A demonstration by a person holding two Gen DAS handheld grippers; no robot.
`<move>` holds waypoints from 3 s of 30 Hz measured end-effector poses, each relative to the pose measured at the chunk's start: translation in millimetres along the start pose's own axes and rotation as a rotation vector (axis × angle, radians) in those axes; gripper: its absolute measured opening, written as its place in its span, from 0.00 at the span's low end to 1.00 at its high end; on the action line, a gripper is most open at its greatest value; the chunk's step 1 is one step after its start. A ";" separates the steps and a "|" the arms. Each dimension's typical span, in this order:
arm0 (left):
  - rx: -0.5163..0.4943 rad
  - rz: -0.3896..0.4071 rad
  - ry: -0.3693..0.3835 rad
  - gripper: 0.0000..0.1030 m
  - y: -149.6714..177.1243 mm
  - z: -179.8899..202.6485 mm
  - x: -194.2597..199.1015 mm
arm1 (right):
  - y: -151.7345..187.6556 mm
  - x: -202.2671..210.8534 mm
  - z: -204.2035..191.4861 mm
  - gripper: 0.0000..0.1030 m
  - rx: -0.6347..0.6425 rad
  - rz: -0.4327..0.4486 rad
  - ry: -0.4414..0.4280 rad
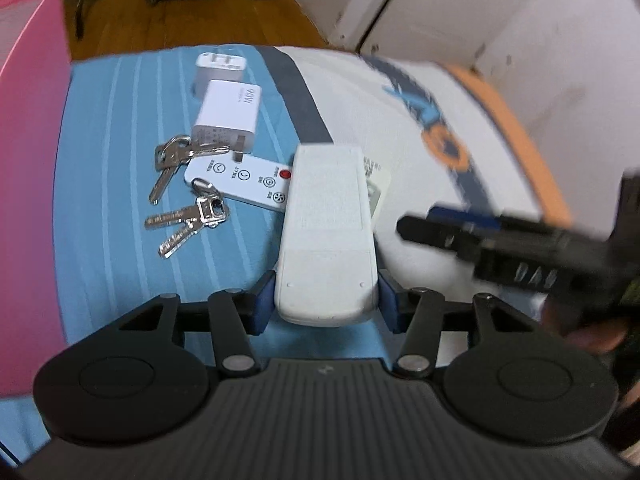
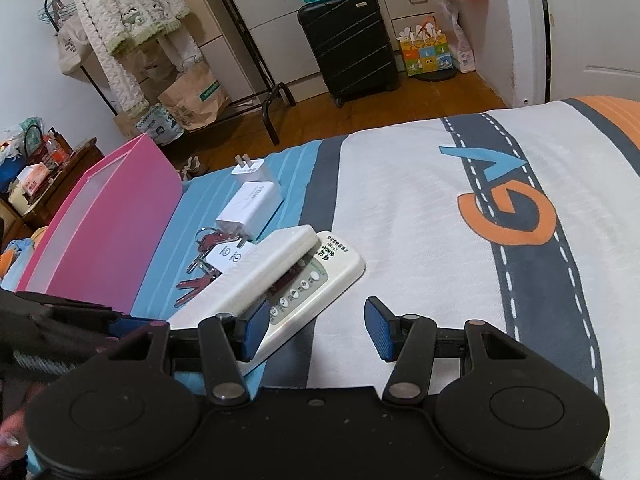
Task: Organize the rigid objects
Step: 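Lift the white remote with the left gripper while the right gripper grasps its edge, then lower the white remote into the pink box and open both grippers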
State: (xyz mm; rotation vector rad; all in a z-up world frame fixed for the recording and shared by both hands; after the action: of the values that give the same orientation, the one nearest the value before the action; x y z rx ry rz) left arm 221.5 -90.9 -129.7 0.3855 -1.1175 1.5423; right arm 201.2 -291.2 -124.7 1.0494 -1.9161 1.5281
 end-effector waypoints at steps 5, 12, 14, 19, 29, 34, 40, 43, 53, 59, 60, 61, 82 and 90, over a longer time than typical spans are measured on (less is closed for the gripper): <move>0.263 0.023 0.172 0.49 9.5 -19.9 2.1 | 2.0 -0.3 1.6 0.56 -0.073 -0.012 -0.067; 0.368 0.042 0.240 0.49 26.3 -23.6 0.0 | 2.3 -8.3 5.3 0.49 -0.271 -0.059 -0.227; 0.362 0.046 0.238 0.49 28.2 -22.6 1.0 | 2.7 -11.4 8.0 0.48 -0.356 -0.078 -0.302; 0.312 0.051 0.210 0.49 29.4 -19.0 4.3 | 9.8 -21.8 -3.9 0.48 -0.413 -0.137 -0.383; 0.152 -0.008 0.074 0.50 34.9 -1.2 14.5 | 6.6 -16.7 -52.2 0.24 -0.233 -0.112 -0.358; 0.072 0.003 0.035 0.50 30.4 8.3 35.9 | -8.7 8.7 -78.1 0.24 -0.094 -0.049 -0.358; 0.034 0.056 0.023 0.50 15.7 11.4 82.6 | -36.7 42.0 -119.6 0.23 0.058 0.016 -0.386; 0.012 0.080 -0.002 0.50 7.5 5.7 110.9 | -51.6 53.7 -147.0 0.23 0.145 0.035 -0.406; -0.021 0.190 -0.170 0.51 -29.9 -50.7 171.7 | -90.0 29.4 -231.5 0.20 0.295 0.019 -0.498; 0.016 0.292 -0.219 0.52 -31.4 -97.1 205.7 | -98.6 6.5 -277.4 0.20 0.400 0.020 -0.662; 0.032 0.309 -0.241 0.52 -31.2 -105.5 209.0 | -98.8 -0.8 -281.6 0.20 0.377 0.003 -0.681; 0.042 0.308 -0.248 0.52 -34.0 -115.4 208.3 | -98.3 -7.5 -286.2 0.20 0.363 -0.010 -0.687; 0.202 0.309 -0.150 0.52 -0.9 -194.9 218.3 | -66.8 -52.6 -325.0 0.20 0.610 -0.055 -0.381; 0.270 0.365 -0.142 0.50 2.5 -219.4 226.1 | -12.2 -69.6 -351.4 0.20 0.975 -0.066 -0.165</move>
State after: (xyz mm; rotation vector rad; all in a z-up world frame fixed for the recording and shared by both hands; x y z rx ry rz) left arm 219.5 218.3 -69.8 0.4993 -1.1343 2.0250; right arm 218.3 63.4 -75.7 1.6215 -1.1391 2.4619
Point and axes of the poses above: each gripper's, at about its wrist camera, not at the fingertips, and x roughly against the way its jaws point, z to its right, y to its underside, the point moved 5 cm from there along -x, roughly the way its jaws point, and after that the axes turned 4 degrees about y, right-handed, at the moved point
